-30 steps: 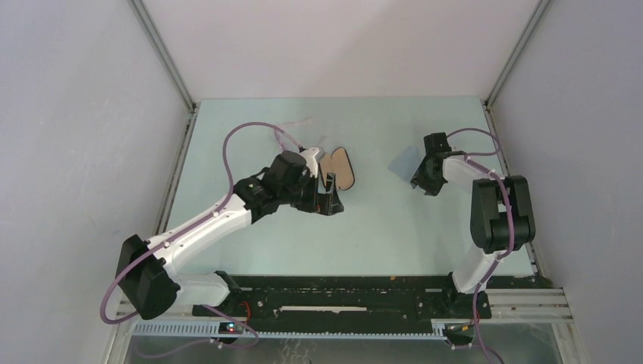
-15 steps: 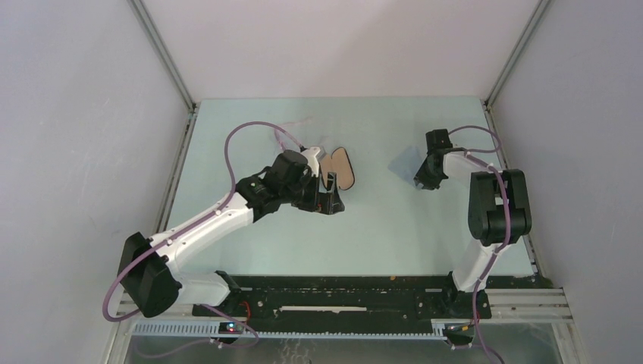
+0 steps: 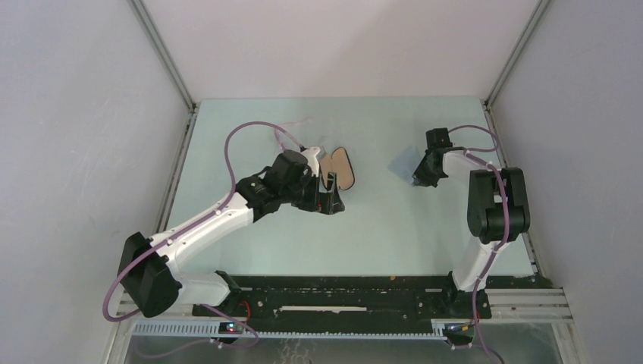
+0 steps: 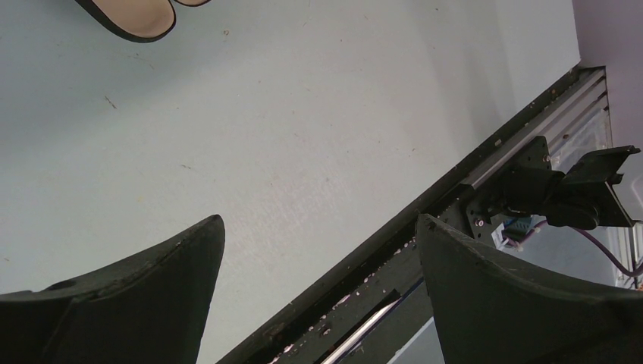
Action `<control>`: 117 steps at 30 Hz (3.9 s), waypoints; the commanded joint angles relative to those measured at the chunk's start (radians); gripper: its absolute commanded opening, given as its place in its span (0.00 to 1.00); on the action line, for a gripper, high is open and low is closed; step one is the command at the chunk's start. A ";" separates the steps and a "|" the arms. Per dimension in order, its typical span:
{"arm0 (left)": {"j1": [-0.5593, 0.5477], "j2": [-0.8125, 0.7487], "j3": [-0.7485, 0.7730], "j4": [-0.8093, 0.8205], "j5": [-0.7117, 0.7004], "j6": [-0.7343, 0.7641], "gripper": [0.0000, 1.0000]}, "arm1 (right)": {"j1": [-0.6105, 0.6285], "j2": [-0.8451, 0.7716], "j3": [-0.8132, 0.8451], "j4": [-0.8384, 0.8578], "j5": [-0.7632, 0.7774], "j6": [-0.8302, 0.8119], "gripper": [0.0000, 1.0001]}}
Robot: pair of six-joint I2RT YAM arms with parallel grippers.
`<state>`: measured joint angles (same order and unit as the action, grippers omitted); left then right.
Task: Organize the sunglasses
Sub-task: Move the glasses cleaning cloth to the center of the board, then fold the glasses cleaning cloth at the center of the board.
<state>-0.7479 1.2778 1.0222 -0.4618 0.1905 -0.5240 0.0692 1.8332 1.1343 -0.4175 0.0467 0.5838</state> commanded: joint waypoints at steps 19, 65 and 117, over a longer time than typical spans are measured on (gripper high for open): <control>-0.003 0.070 0.112 -0.003 -0.015 -0.004 1.00 | 0.598 -0.673 -0.512 -0.173 0.079 0.274 0.24; 0.257 -0.141 -0.198 0.155 -0.007 -0.185 1.00 | 0.549 -0.203 -0.106 -0.106 0.312 0.038 0.00; 0.236 -0.072 -0.145 0.179 0.051 -0.150 1.00 | 0.371 -0.483 -0.250 -0.176 0.199 0.048 0.00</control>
<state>-0.4957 1.1648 0.8185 -0.3115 0.2016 -0.7067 0.5003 1.4788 0.9947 -0.5312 0.2165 0.5934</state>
